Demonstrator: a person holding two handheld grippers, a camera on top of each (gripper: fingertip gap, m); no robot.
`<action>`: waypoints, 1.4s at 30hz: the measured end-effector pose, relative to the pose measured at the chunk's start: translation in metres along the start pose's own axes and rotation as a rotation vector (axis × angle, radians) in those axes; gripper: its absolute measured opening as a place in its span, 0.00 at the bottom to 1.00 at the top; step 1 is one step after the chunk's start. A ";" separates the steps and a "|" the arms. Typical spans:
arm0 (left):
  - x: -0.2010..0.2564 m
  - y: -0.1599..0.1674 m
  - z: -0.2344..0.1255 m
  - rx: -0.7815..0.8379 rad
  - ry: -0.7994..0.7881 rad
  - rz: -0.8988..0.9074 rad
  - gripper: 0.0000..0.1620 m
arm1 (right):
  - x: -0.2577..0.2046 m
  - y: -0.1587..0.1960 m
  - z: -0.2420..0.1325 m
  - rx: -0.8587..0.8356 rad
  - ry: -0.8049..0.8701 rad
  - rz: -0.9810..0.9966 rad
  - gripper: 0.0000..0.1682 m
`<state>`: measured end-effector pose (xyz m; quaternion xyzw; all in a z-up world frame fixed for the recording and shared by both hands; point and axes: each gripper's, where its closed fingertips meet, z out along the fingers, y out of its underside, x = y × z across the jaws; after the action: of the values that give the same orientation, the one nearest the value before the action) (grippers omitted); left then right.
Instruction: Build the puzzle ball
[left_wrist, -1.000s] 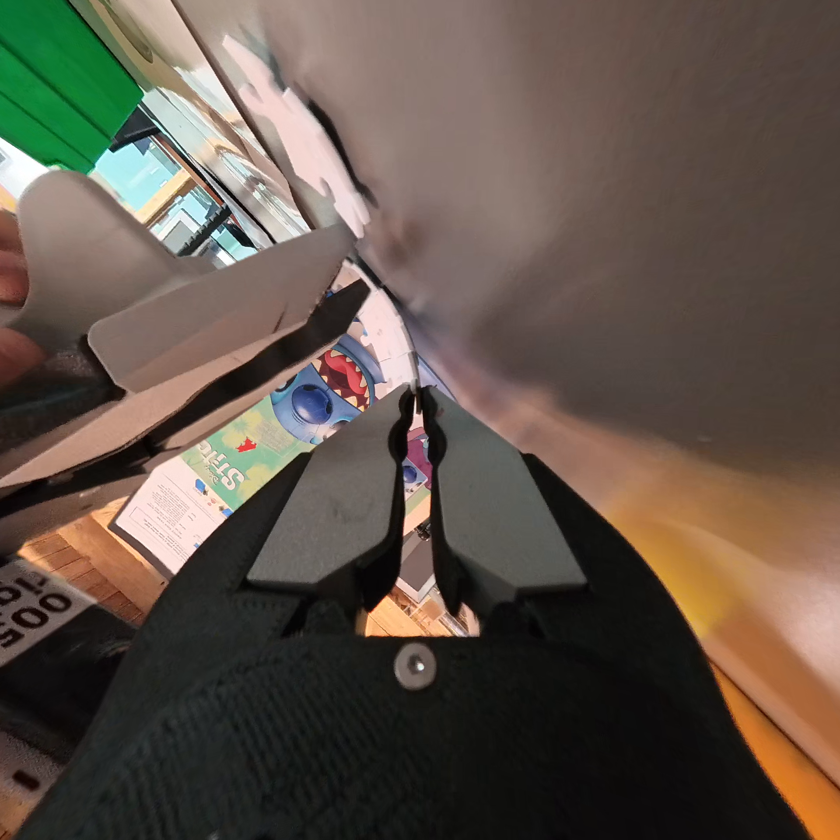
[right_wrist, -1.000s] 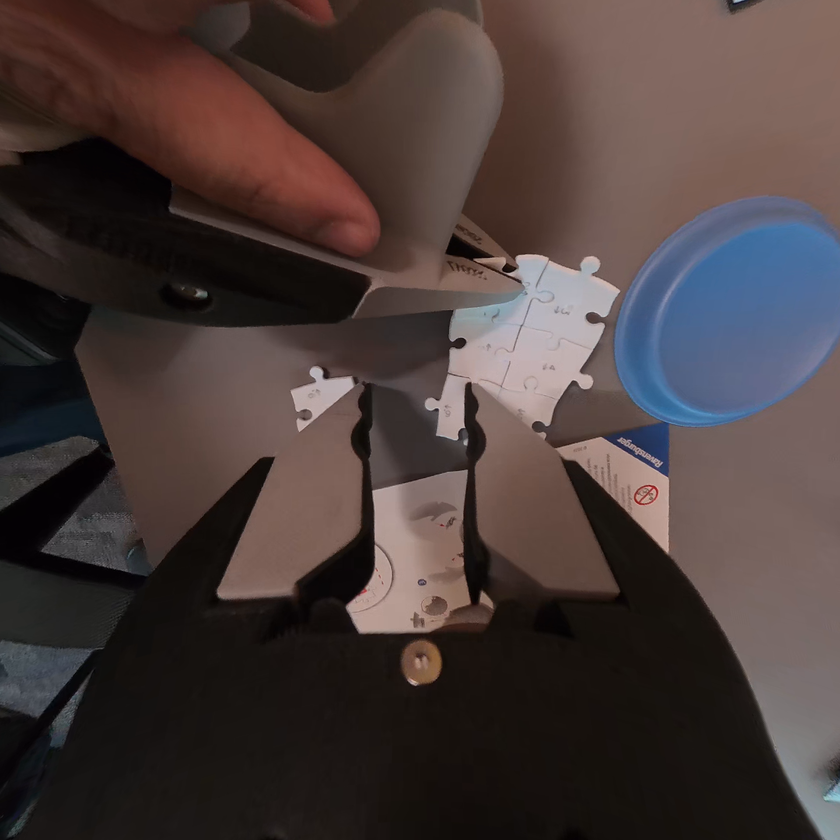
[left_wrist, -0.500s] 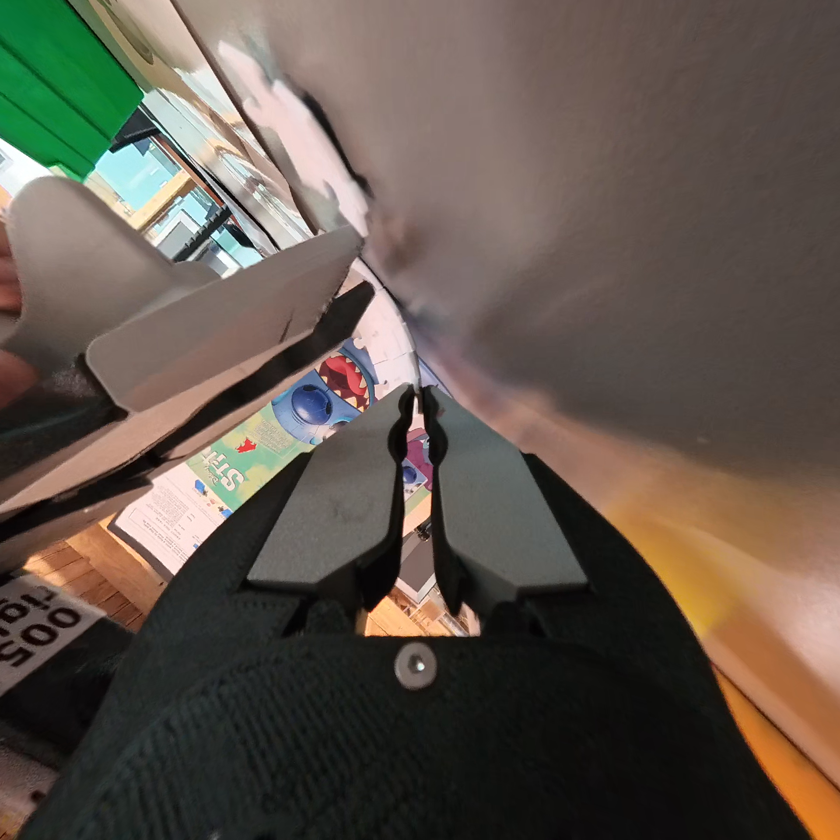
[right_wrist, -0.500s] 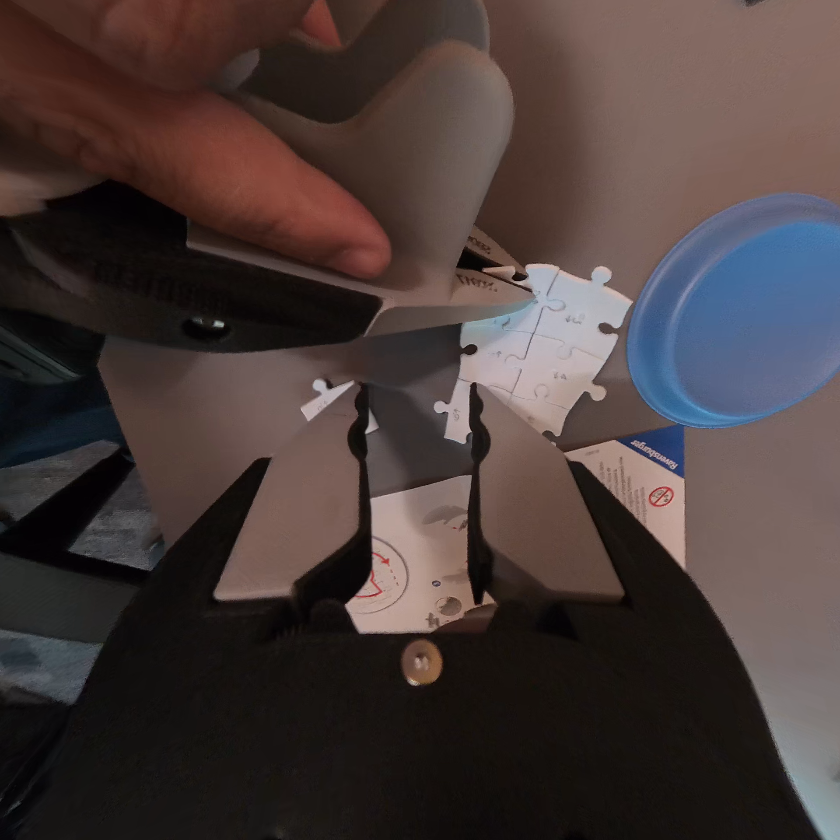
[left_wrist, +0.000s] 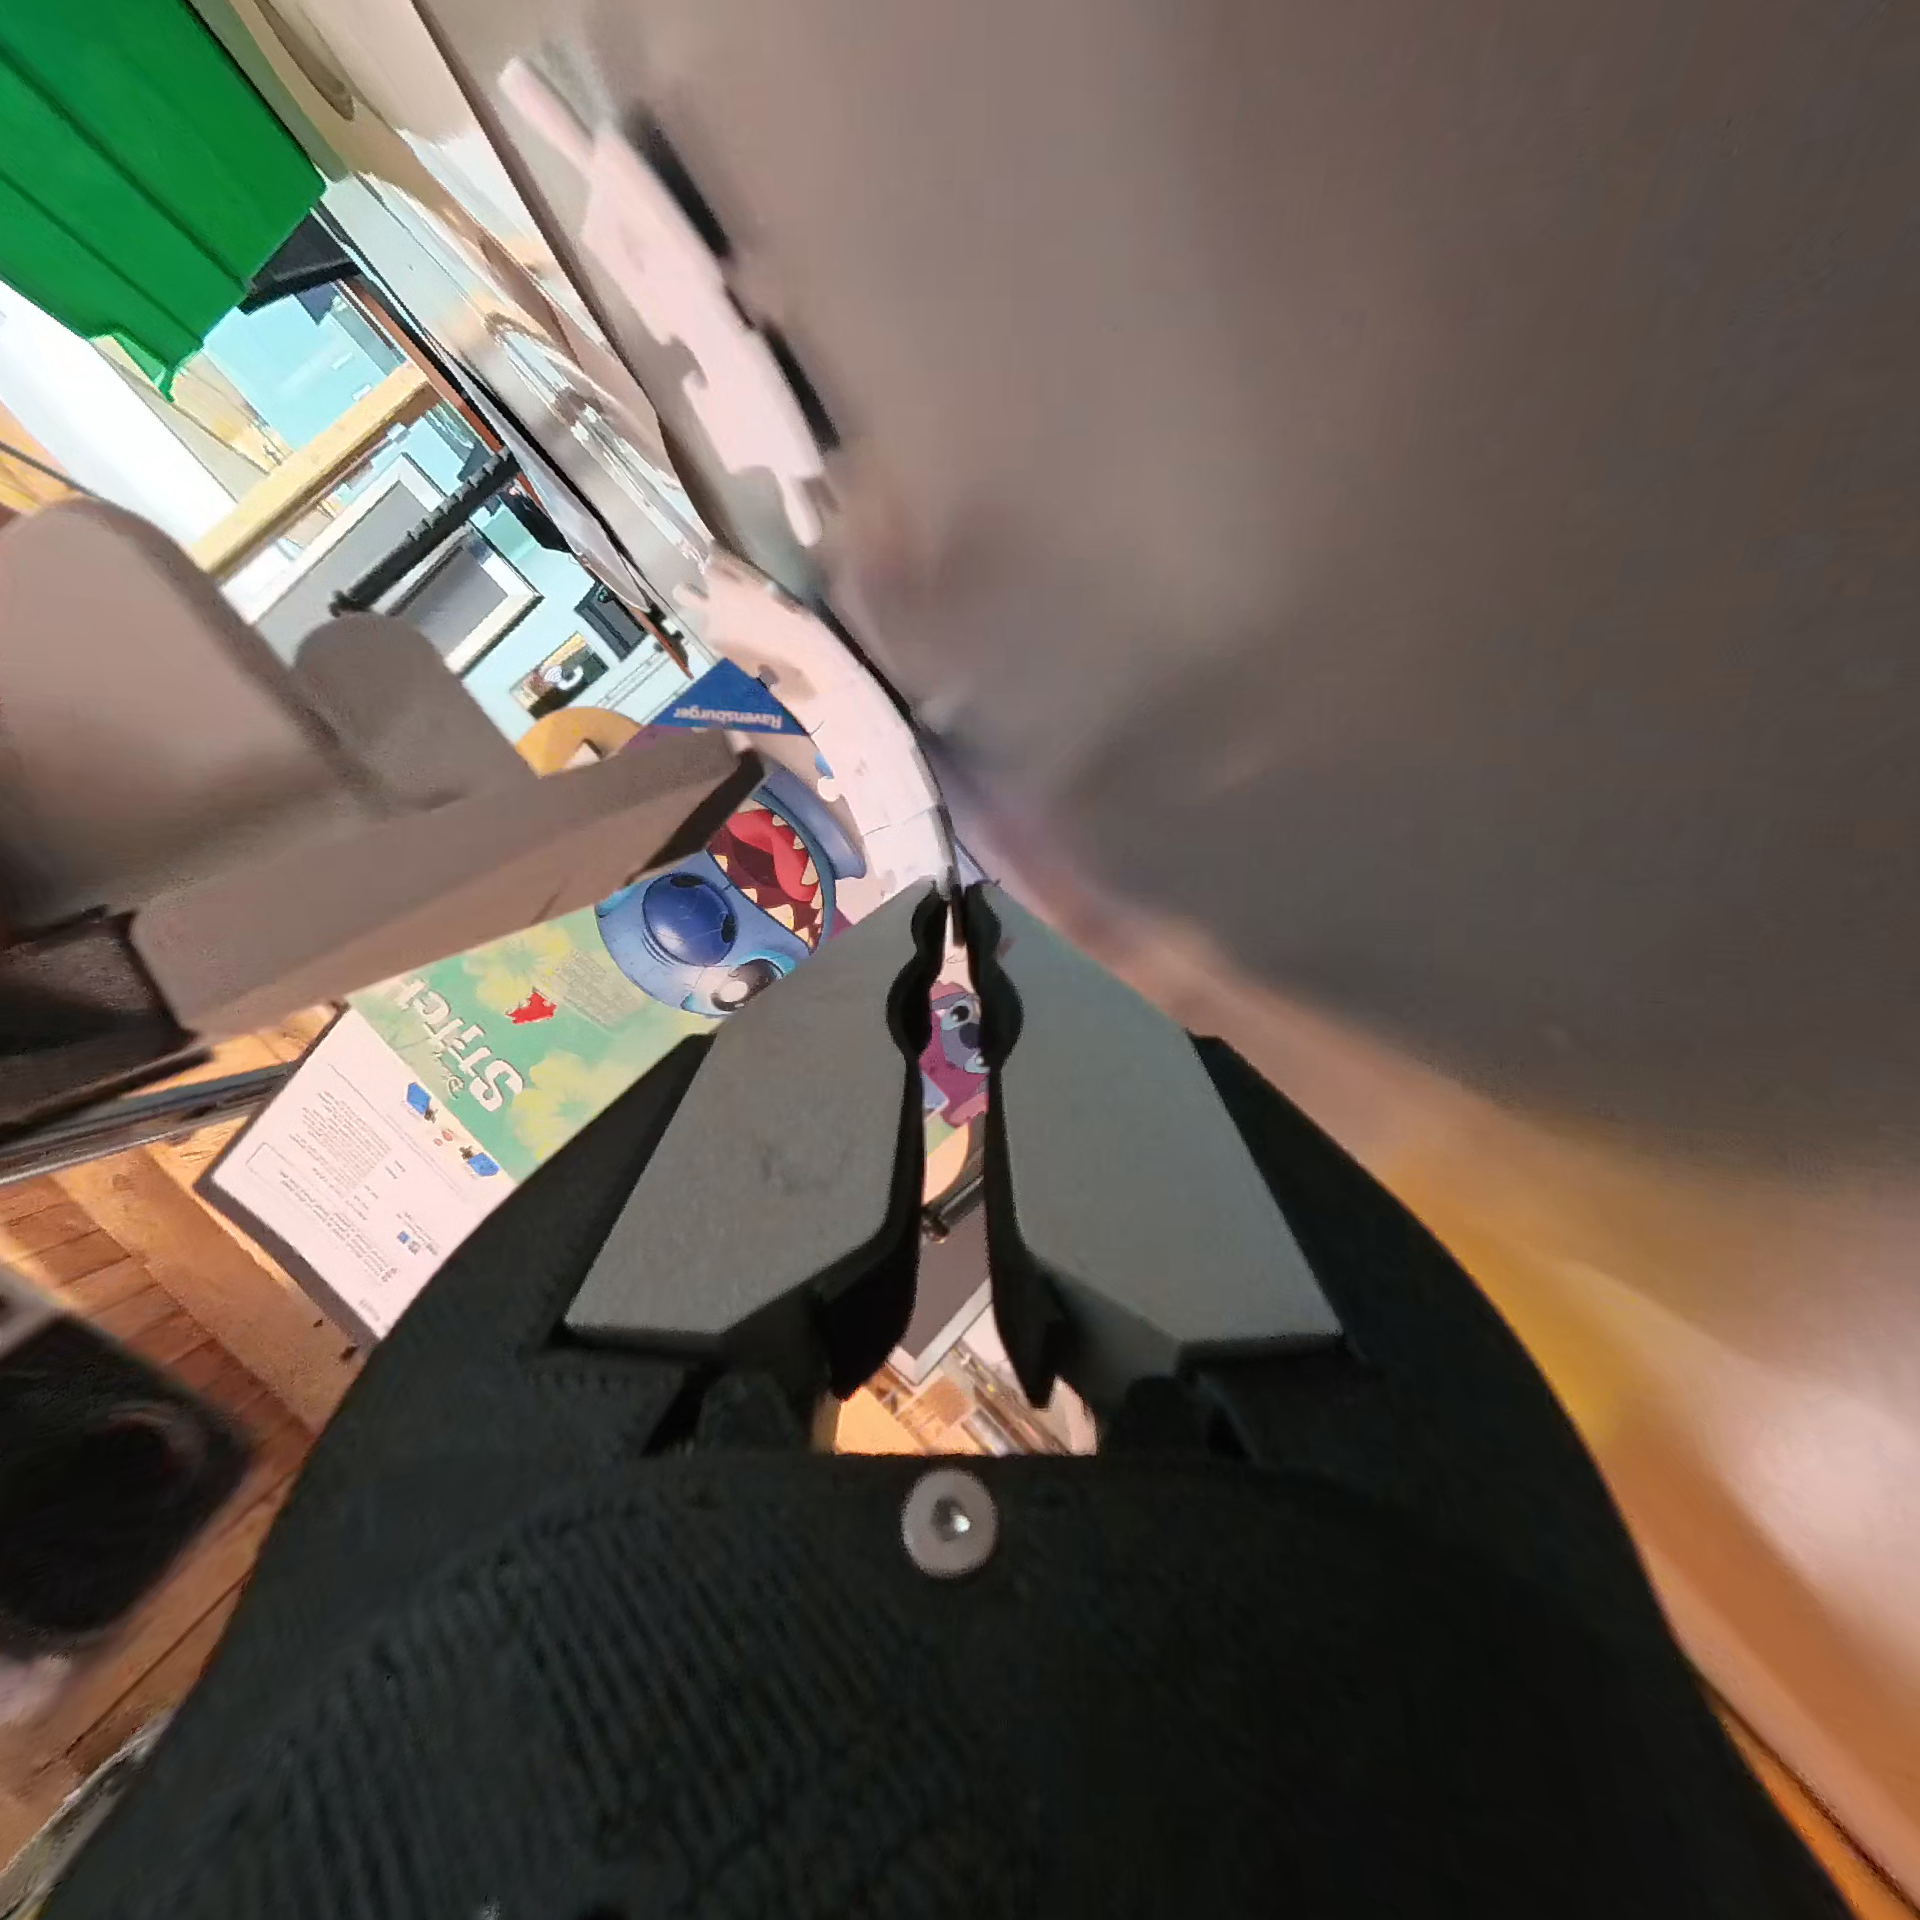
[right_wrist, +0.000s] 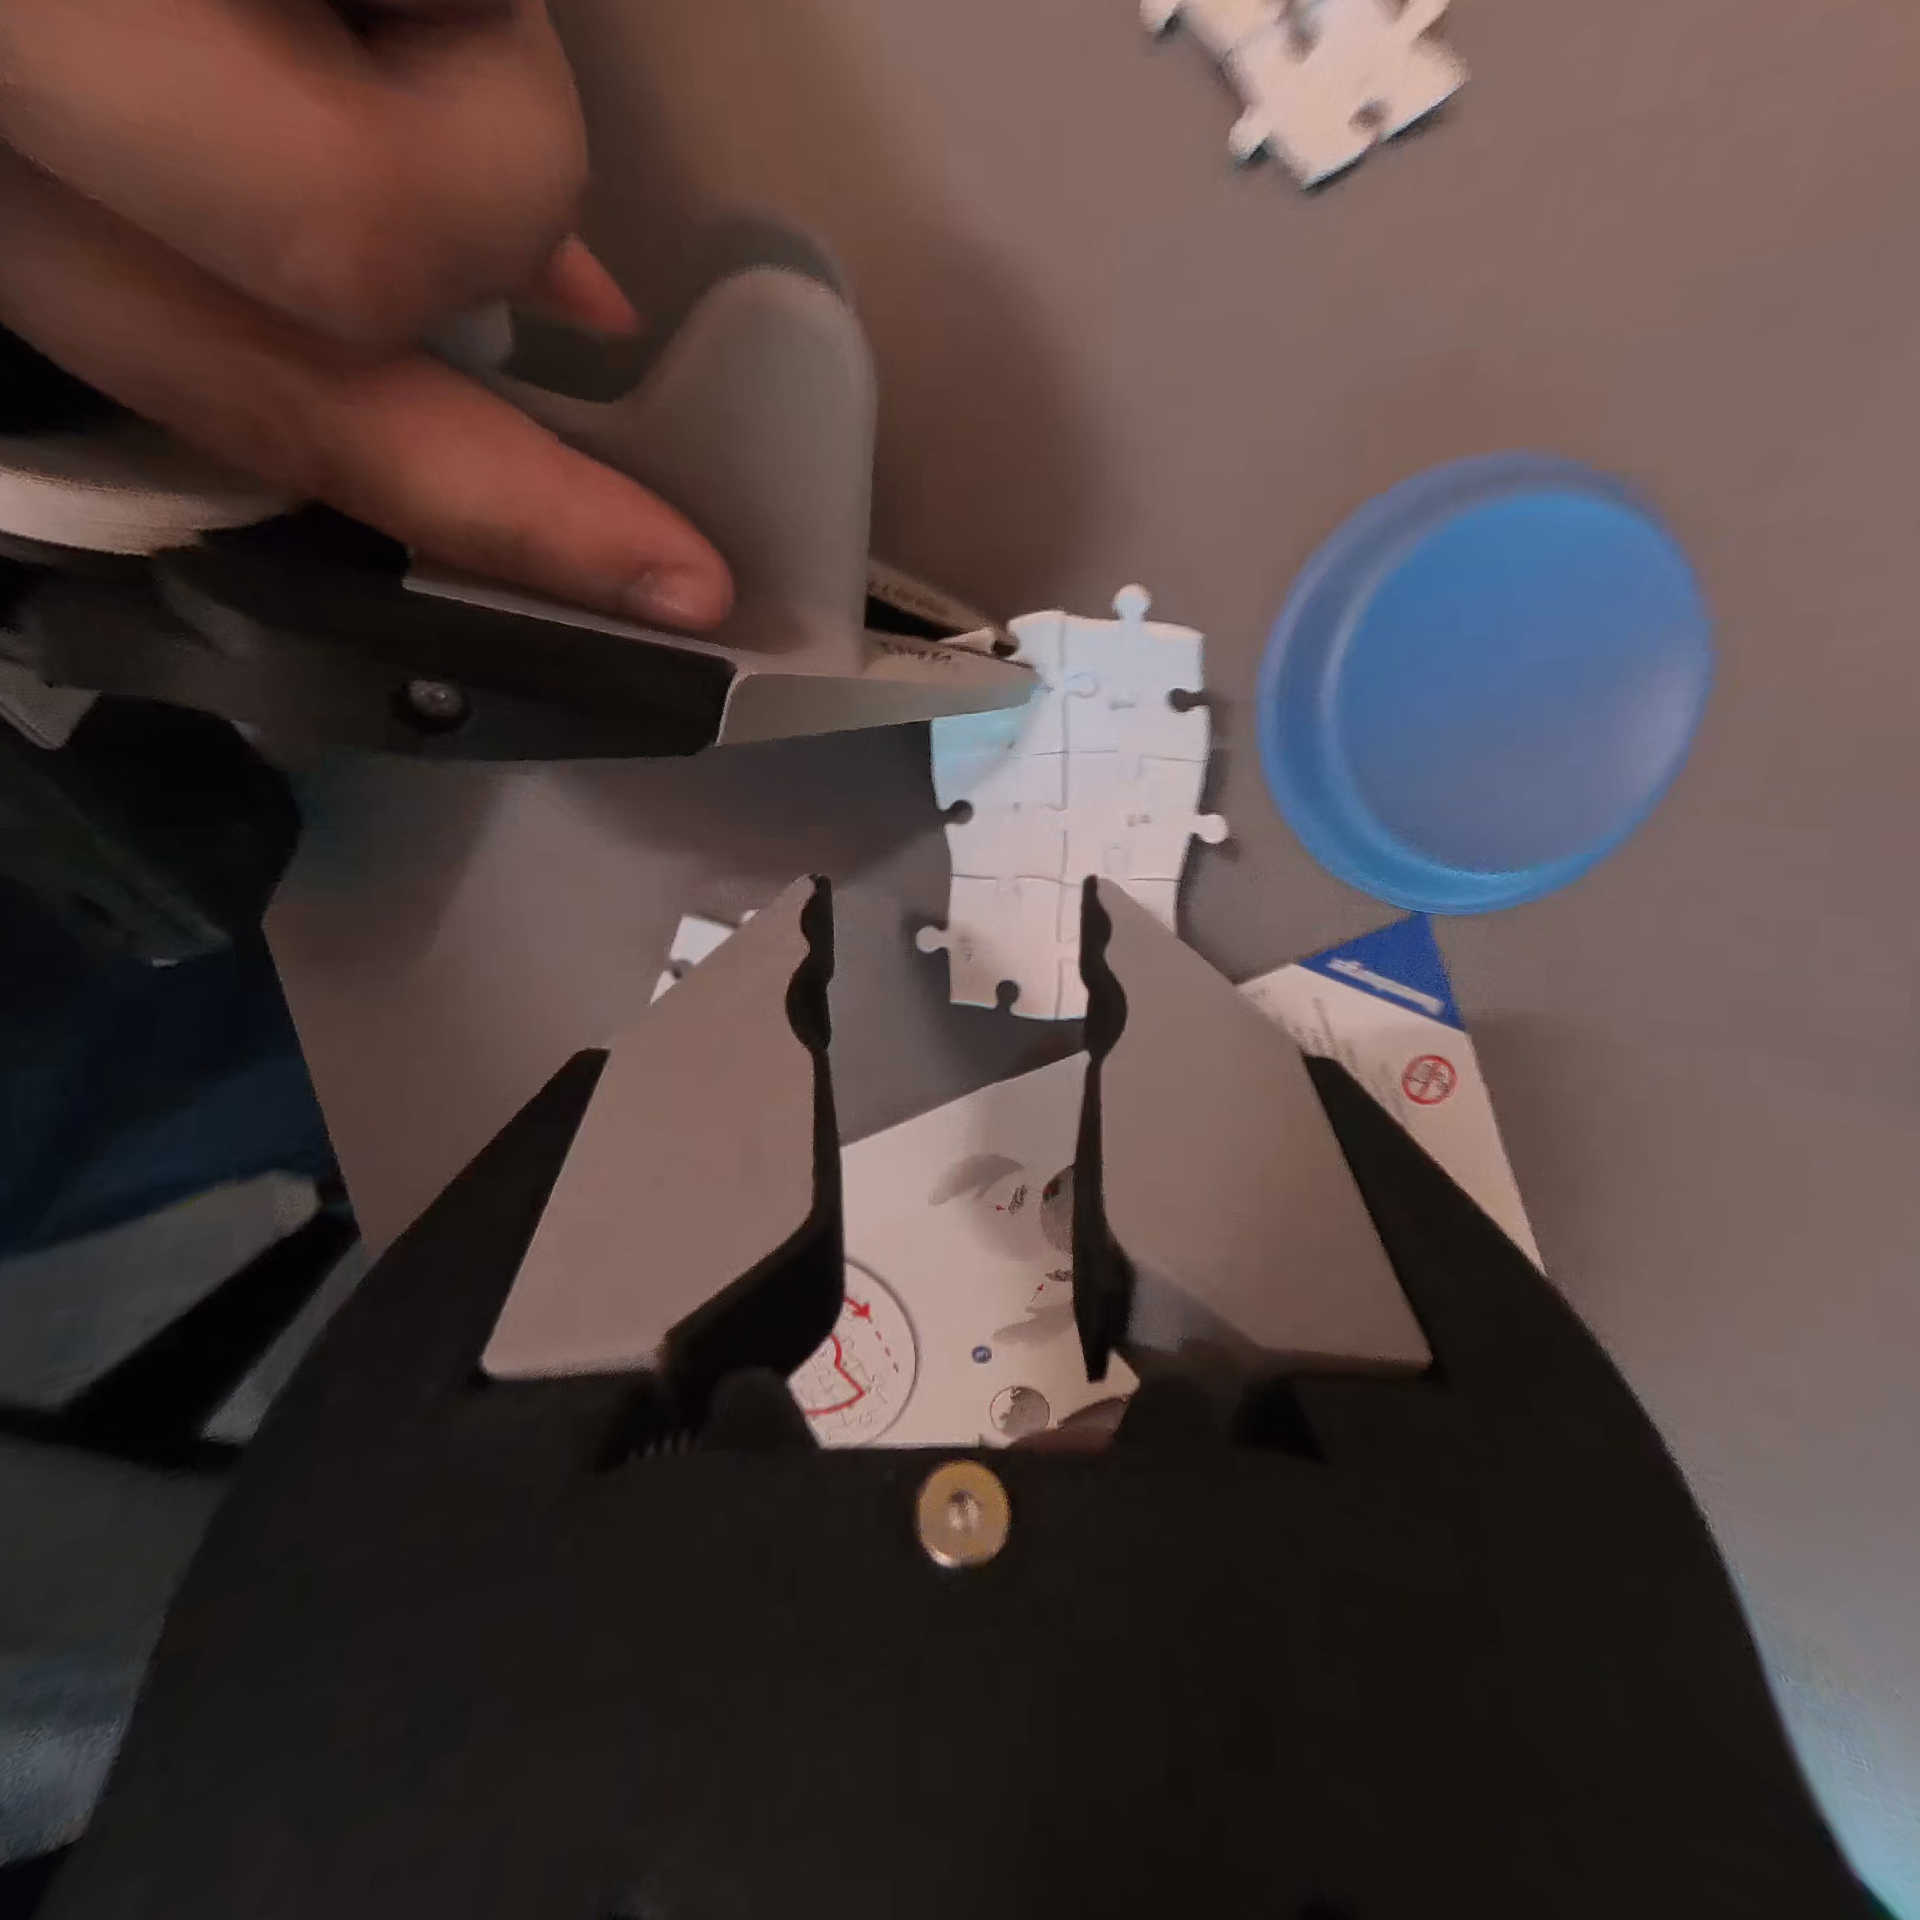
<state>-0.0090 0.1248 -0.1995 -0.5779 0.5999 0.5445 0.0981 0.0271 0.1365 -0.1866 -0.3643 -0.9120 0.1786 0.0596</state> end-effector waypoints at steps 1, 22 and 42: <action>0.000 0.000 0.000 0.002 -0.002 -0.005 0.00 | 0.003 -0.002 -0.006 0.055 0.028 0.015 0.26; 0.010 0.034 -0.006 -0.096 0.009 -0.175 0.24 | -0.018 0.053 -0.065 0.538 0.301 0.243 0.25; 0.030 0.020 -0.013 0.033 0.057 -0.546 0.00 | -0.019 0.006 0.000 0.531 0.076 0.407 0.21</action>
<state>-0.0278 0.0918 -0.2066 -0.7315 0.4333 0.4716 0.2338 0.0443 0.1272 -0.1887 -0.5170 -0.7394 0.4045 0.1497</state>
